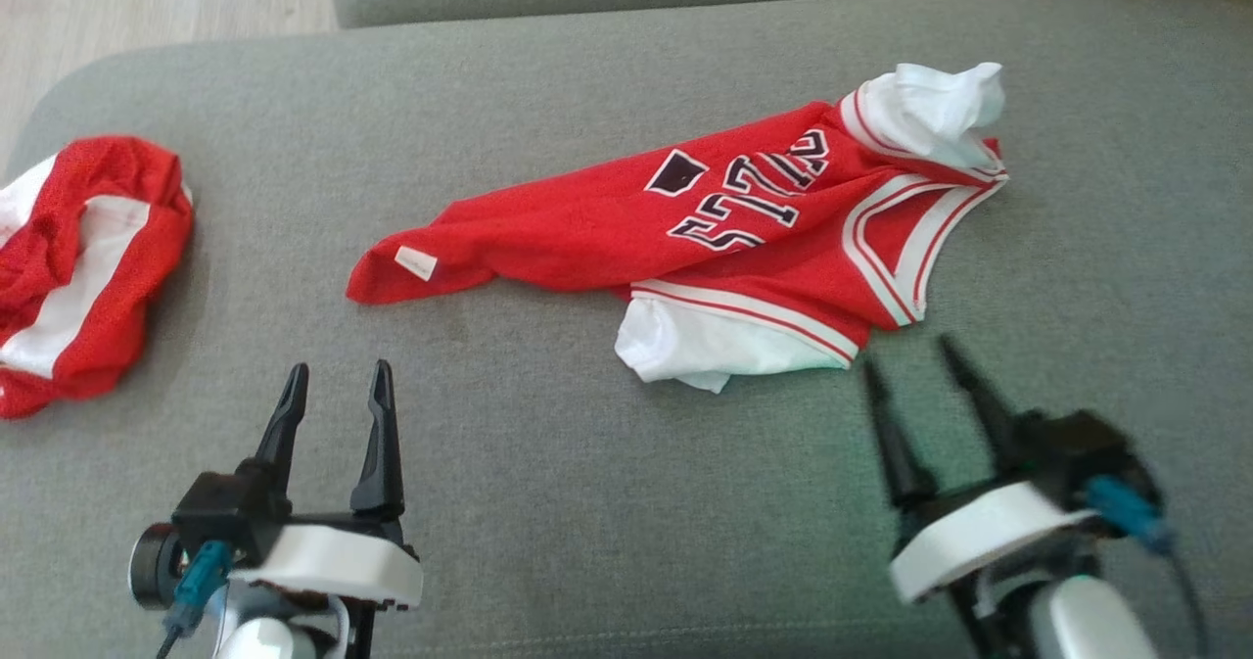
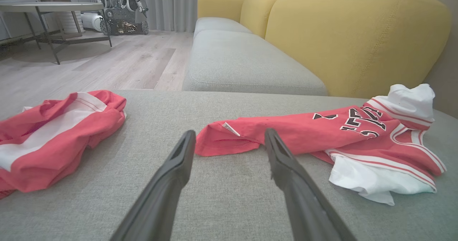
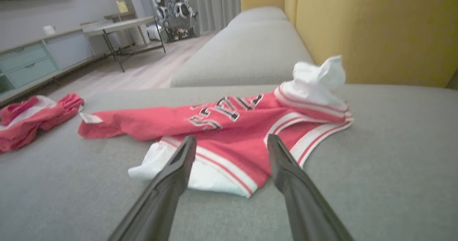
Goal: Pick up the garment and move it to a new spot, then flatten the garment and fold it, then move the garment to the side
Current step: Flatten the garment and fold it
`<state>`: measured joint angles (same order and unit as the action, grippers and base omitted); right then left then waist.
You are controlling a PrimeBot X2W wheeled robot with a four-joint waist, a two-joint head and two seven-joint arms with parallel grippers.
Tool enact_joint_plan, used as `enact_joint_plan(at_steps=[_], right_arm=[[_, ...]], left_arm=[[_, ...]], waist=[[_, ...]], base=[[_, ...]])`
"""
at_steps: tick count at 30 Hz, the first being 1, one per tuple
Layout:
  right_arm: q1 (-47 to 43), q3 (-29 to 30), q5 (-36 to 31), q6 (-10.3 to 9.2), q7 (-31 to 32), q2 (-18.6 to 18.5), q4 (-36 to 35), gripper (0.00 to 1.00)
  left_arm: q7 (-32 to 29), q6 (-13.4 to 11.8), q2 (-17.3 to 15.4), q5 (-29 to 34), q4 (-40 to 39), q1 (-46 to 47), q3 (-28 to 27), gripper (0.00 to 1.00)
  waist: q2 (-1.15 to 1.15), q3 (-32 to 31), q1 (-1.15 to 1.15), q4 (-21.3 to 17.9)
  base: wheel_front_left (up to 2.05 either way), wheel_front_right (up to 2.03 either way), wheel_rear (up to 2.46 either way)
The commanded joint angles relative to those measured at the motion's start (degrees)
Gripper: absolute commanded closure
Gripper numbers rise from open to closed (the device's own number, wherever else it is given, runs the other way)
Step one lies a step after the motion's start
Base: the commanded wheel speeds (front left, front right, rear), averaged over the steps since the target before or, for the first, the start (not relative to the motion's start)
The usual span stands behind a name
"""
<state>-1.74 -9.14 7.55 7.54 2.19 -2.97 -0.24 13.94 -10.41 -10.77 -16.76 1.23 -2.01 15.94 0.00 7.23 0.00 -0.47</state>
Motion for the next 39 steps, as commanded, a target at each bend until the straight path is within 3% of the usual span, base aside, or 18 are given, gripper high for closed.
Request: enact_joint_plan(at_steps=[1,12,20,29,30,31,35,39], right_arm=[[2.38,-2.37,-0.14,-0.05,0.39,-0.79,-1.04,0.00],[10.75,-17.28,2.20,-0.05,0.18,-3.74,13.45,0.00],[16.60,-18.94,2.49,-0.05,-3.40,-3.85,23.08,0.00],[20.58,-19.45,2.21,-0.05,-2.87,-2.93,31.58,0.00],[20.73,-19.27,2.33,-0.05,-2.69,-2.77,32.39,0.55],[20.80,-19.03,2.33,-0.05,-2.34,-2.72,33.19,0.98],[20.25,-18.43,2.78,-0.05,-2.24,-2.58,33.91,1.00],[18.56,-18.65,3.44,-0.05,-2.67,-2.87,29.85,1.00]], left_arm=[[0.10,-0.08,-0.96,0.18,-1.94,2.94,-1.87,0.00],[0.77,1.34,0.27,0.27,-0.56,7.92,-1.30,0.00],[1.01,2.15,1.70,0.48,0.61,9.87,-1.49,0.00],[1.05,2.89,2.76,1.36,0.32,10.80,-2.48,0.00],[1.05,3.04,2.86,1.48,0.31,10.83,-2.59,0.00],[1.05,3.18,2.97,1.60,0.29,10.86,-2.70,0.00],[1.05,3.63,3.35,2.02,0.39,10.69,-3.21,0.00],[1.06,3.99,3.60,2.35,0.38,10.25,-3.91,0.00]], waist=[[0.00,0.62,0.00,0.52],[0.00,5.50,0.00,4.75],[0.00,7.35,0.00,6.78],[0.00,8.57,0.00,6.74],[0.00,8.66,0.00,6.68],[0.00,8.73,0.00,6.61],[0.00,8.59,0.00,6.11],[0.00,8.13,0.00,5.15]], base=[[0.00,0.00,0.00],[0.00,0.00,0.00],[0.00,0.00,0.00],[0.00,0.00,0.00],[0.00,0.00,0.00],[0.00,0.00,0.00],[0.00,0.00,0.00],[0.00,0.00,0.00]])
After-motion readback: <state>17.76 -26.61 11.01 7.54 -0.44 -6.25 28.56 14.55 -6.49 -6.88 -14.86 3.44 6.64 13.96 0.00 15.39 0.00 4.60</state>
